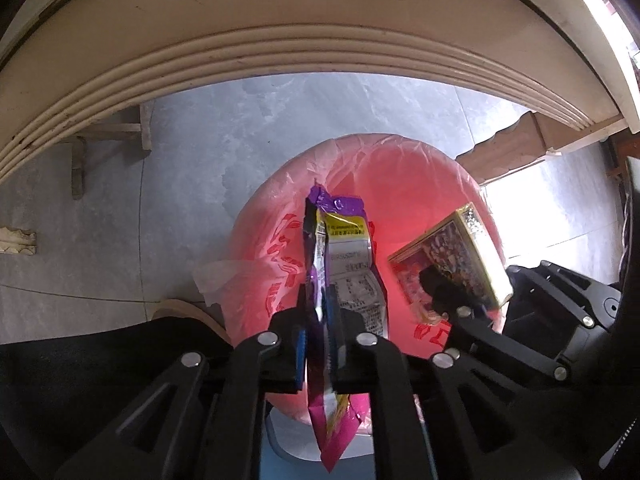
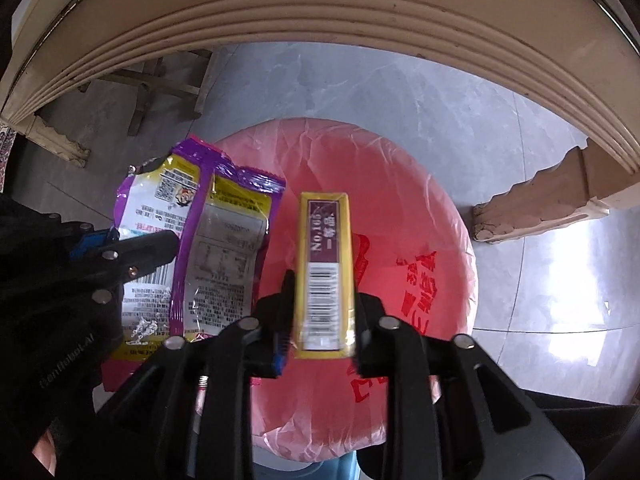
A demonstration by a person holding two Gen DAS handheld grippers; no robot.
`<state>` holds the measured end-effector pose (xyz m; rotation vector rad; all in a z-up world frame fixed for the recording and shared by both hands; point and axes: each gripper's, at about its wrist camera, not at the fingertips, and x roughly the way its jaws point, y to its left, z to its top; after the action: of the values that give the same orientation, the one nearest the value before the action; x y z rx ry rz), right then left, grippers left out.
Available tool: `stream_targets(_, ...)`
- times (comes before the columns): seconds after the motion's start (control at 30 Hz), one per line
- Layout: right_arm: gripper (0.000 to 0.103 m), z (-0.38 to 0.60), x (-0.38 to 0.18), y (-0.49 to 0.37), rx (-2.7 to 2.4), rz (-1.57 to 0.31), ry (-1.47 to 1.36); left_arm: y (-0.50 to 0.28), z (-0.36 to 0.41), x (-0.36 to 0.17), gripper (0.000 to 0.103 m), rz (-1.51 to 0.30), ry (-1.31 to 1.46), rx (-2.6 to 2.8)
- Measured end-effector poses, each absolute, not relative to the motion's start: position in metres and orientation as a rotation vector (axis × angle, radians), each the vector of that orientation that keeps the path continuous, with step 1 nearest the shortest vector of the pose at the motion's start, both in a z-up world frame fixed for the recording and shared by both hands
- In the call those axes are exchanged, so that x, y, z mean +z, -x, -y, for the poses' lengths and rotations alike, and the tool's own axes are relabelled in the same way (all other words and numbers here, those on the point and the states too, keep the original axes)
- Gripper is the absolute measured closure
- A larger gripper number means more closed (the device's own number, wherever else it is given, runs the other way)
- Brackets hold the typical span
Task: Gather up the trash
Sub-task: 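Open both tools to drop the snack bag and box into the pink bin, then move both open tools back up toward the table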
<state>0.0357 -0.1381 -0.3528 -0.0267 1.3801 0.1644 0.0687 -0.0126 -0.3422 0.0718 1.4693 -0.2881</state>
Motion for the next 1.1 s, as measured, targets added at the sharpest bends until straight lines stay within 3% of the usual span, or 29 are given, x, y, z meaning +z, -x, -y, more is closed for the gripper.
stream_targets(0.03,0.056,0.139,-0.352,-0.036,0.161,-1.377,0.023,-0.069,0.013,-0.343,0.089,-1.472,-0.078,-0.285)
stream_targets(0.07,0.053,0.141,-0.352,-0.036,0.156,-1.376,0.022,-0.069,0.012,-0.343,0.088,-1.467,-0.079,-0.277)
stream_targets(0.17,0.051,0.142,-0.350,-0.036,0.155,-1.369,0.015,-0.071,0.011,-0.342,0.074,-1.462,-0.067,-0.278)
stream_targets(0.23,0.050,0.142,-0.350,-0.037,0.153,-1.370,0.011,-0.071,0.009,-0.339,0.053,-1.444,-0.050,-0.282)
stream_targets(0.43,0.045,0.146,-0.348,-0.037,0.140,-1.366,0.001,-0.072,0.008,-0.334,0.039,-1.421,-0.041,-0.265)
stream_targets(0.73,0.040,0.148,-0.339,-0.036,0.121,-1.340,-0.001,-0.074,-0.003,-0.318,0.026,-1.359,-0.038,-0.187)
stream_targets(1.1,0.037,0.152,-0.276,-0.014,0.095,-1.206,0.006,-0.055,-0.024,-0.252,0.026,-1.211,-0.047,-0.117)
